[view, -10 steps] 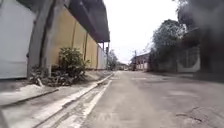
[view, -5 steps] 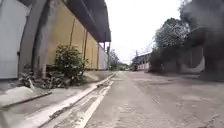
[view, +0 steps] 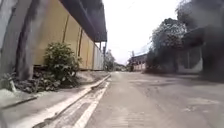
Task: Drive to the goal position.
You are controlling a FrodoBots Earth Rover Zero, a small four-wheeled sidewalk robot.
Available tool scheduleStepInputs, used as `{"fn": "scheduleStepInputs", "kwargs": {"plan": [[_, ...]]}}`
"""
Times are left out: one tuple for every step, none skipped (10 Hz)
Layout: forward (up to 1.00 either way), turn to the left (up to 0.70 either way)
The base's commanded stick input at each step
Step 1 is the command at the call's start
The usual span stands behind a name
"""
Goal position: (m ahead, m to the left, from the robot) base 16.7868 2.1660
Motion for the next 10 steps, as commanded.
{"fn": "scheduleStepInputs", "kwargs": {"plan": [[0.7,0.0],[0.7,0.0],[0.7,0.0],[0.7,0.0],[0.7,0.0],[0.7,-0.34],[0.7,-0.35],[0.7,-0.33],[0.7,-0.2],[0.7,-0.02]]}}
